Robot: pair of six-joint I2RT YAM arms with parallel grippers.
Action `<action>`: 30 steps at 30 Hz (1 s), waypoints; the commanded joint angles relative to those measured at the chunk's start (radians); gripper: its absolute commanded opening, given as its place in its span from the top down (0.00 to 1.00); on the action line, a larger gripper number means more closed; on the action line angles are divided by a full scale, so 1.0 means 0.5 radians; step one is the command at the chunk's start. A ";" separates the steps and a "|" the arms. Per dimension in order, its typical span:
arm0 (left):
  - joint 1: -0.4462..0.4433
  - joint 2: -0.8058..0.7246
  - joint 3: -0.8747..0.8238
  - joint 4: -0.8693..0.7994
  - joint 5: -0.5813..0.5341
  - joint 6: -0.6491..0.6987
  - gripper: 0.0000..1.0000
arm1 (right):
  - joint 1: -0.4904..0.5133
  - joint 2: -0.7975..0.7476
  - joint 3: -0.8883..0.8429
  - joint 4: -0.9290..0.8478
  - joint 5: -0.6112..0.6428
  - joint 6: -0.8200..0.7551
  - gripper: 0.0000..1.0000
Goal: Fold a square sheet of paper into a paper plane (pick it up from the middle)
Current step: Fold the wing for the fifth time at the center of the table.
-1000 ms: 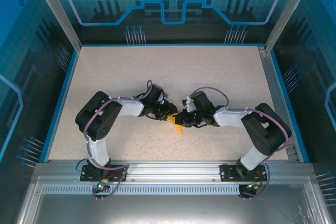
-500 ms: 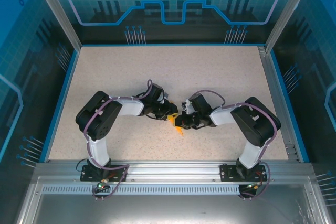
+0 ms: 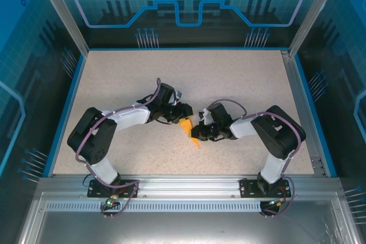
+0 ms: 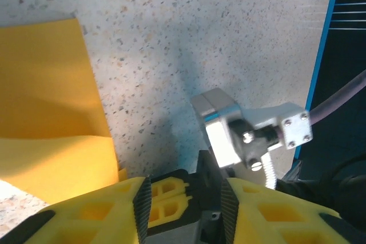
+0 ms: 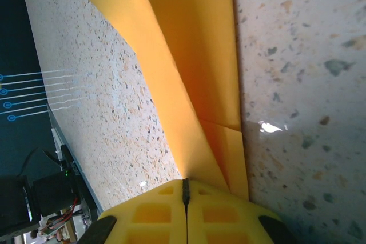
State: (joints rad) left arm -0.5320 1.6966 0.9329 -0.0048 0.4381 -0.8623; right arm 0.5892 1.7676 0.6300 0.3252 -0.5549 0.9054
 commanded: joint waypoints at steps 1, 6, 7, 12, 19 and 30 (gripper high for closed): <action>0.010 0.040 -0.118 0.093 0.006 -0.026 0.60 | 0.003 0.131 -0.066 -0.272 0.146 0.003 0.94; 0.009 0.146 -0.115 0.203 -0.005 -0.028 0.61 | -0.003 0.146 -0.076 -0.276 0.147 0.007 0.94; 0.010 0.174 -0.112 0.223 -0.011 -0.030 0.61 | -0.002 0.144 -0.077 -0.278 0.149 0.007 0.94; 0.016 0.280 -0.095 0.267 -0.054 -0.025 0.63 | 0.000 0.144 -0.079 -0.316 0.153 -0.005 0.96; 0.101 0.399 -0.098 0.268 -0.097 -0.022 0.65 | -0.001 0.142 -0.091 -0.401 0.176 -0.040 1.00; 0.307 0.398 -0.028 0.166 -0.036 0.152 0.64 | -0.004 0.152 -0.110 -0.476 0.204 -0.067 1.00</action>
State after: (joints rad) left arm -0.4366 1.8595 0.8925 0.1177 0.4900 -0.8528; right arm 0.5880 1.7714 0.6346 0.3061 -0.5552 0.9001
